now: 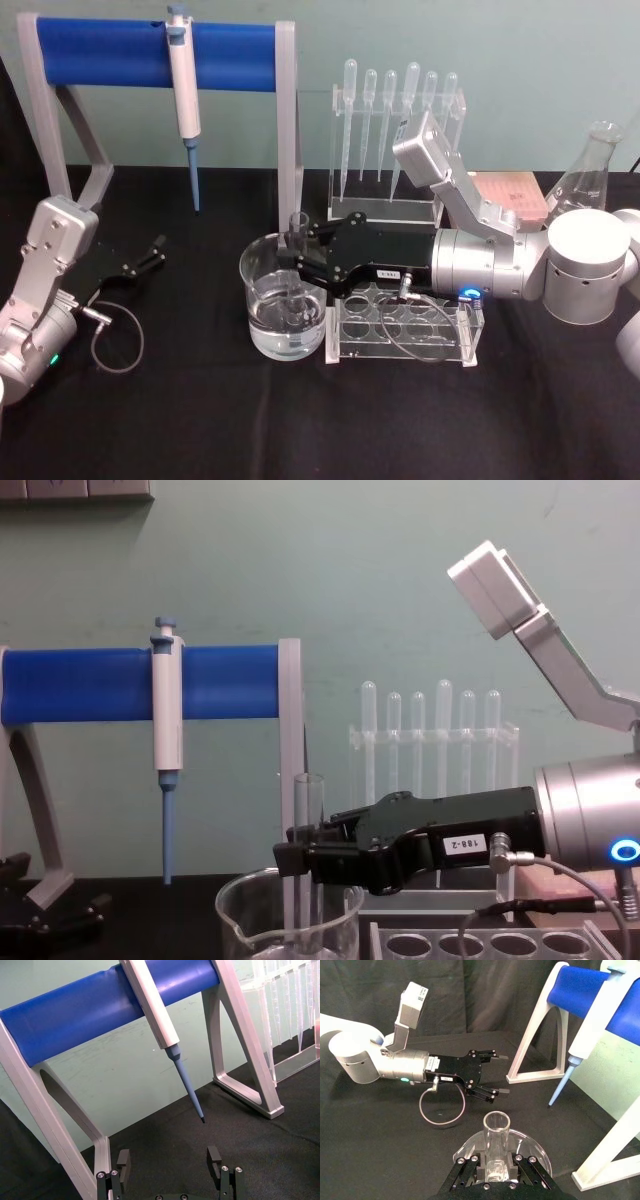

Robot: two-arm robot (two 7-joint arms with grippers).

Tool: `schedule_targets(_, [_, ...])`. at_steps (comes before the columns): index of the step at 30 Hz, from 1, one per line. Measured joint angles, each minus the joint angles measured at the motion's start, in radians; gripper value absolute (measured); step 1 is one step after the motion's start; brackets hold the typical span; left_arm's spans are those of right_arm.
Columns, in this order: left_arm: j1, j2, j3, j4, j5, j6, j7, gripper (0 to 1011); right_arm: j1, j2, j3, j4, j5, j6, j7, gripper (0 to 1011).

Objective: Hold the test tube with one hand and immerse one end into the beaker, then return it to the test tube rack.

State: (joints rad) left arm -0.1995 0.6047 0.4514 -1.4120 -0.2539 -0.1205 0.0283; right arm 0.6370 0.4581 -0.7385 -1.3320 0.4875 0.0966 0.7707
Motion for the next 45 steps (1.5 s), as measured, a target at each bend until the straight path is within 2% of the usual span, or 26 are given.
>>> schedule_targets(45, [0.000,0.000,0.000,0.000,0.000,0.000,0.000,1000,0.000,0.000,0.000,0.000,0.000,0.000,0.000,238])
